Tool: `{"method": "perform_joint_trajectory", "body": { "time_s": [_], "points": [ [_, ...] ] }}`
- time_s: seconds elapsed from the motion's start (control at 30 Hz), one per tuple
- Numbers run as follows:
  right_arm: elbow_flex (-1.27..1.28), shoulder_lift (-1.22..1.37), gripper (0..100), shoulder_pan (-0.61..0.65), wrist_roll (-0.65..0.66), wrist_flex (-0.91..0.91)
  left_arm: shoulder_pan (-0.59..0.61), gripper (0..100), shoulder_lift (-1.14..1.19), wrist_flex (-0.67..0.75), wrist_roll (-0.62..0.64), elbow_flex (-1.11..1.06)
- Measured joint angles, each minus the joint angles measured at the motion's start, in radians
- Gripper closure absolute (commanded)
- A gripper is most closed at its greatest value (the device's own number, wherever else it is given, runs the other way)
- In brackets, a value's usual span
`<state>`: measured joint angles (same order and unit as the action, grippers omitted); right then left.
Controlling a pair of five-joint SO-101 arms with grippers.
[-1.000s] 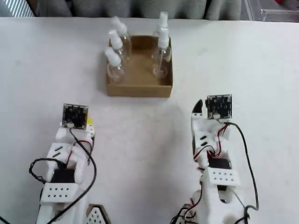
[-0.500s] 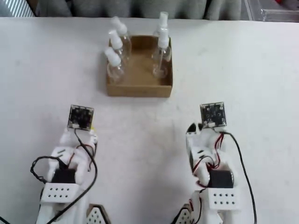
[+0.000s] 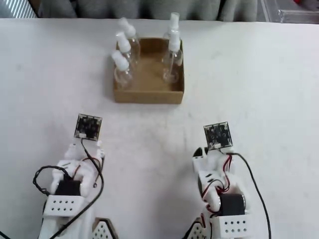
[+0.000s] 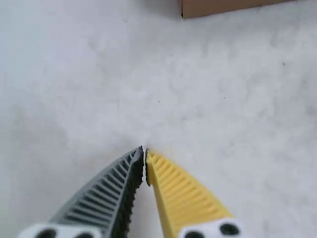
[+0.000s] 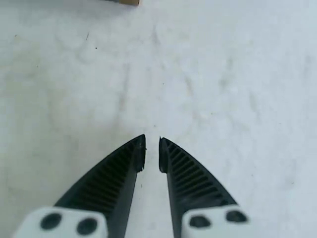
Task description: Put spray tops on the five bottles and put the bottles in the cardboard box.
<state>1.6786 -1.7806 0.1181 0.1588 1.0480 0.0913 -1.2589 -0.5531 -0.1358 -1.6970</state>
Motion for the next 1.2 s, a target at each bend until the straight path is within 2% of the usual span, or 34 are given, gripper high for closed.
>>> {"method": "perform_joint_trajectory", "body": {
  "time_s": [0.43,0.57,0.73,0.93,1.07,1.2],
  "points": [
    [0.0,0.0,98.1,0.0,0.0,0.1,-0.005,98,-0.051,-0.015,-0.002,-0.002],
    [0.0,0.0,98.1,-0.032,0.0,0.129,-0.005,98,-0.187,-0.144,-0.002,-0.002],
    [0.0,0.0,98.2,-0.051,0.0,0.19,-0.005,98,-0.324,-0.419,-0.002,-0.002],
    [0.0,0.0,98.2,-0.051,0.0,0.213,-0.005,98,-0.463,-0.62,-0.002,-0.002],
    [0.0,0.0,98.2,-0.051,0.0,0.213,-0.005,98,-0.528,-0.715,-0.002,0.0],
    [0.0,0.0,98.2,-0.051,0.0,0.213,-0.005,98,-0.546,-0.729,-0.002,0.0]
  ]
}}
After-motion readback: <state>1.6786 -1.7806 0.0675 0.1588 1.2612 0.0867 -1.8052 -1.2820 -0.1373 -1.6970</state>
